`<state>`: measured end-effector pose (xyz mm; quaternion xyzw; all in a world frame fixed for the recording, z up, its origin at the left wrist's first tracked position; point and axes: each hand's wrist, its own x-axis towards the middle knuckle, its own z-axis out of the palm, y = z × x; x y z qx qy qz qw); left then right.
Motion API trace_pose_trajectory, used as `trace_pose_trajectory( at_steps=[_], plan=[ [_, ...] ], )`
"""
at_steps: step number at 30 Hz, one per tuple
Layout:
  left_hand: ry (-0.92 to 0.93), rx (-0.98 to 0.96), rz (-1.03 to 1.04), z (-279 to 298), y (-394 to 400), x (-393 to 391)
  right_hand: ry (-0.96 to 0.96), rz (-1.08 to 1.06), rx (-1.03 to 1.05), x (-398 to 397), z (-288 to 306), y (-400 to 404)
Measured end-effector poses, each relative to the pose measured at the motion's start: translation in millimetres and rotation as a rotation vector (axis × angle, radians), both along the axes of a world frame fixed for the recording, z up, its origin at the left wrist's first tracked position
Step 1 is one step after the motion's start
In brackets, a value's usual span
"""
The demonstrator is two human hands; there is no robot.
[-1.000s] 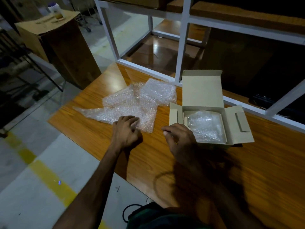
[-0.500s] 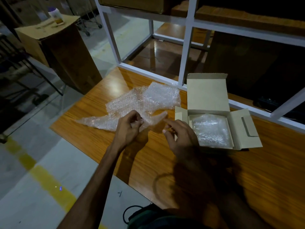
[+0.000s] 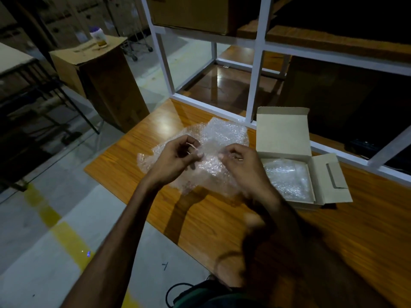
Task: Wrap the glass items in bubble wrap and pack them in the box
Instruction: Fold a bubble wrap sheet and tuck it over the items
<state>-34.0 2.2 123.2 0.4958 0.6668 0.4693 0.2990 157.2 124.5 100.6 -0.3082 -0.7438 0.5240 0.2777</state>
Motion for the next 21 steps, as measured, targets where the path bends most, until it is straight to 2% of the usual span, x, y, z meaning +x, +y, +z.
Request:
trace_pose_trajectory(
  at_steps=[2,3,5,6,13,16,18,19,21],
  plan=[
    [0.039,-0.111,-0.055,2,-4,-2,0.051,-0.049,-0.066,3,6,6],
    [0.116,-0.161,-0.068,1,-7,-2,0.076,-0.070,-0.100,5,10,9],
    [0.244,-0.188,-0.054,-5,-10,-4,0.123,-0.117,-0.162,9,15,17],
    [0.245,-0.175,-0.040,-7,-11,-5,0.138,-0.146,-0.185,11,17,22],
    [-0.007,-0.199,0.049,3,-13,3,0.084,-0.268,-0.299,48,16,51],
    [-0.133,-0.183,0.045,2,-11,13,-0.002,-0.127,-0.313,66,13,59],
    [-0.217,-0.183,0.055,-2,-9,24,-0.139,0.014,-0.207,74,10,58],
    [-0.213,-0.210,0.060,-5,-7,30,-0.184,0.049,-0.142,77,7,57],
    [-0.080,-0.307,0.054,-11,-4,43,-0.200,0.035,-0.065,80,-1,55]
  ],
)
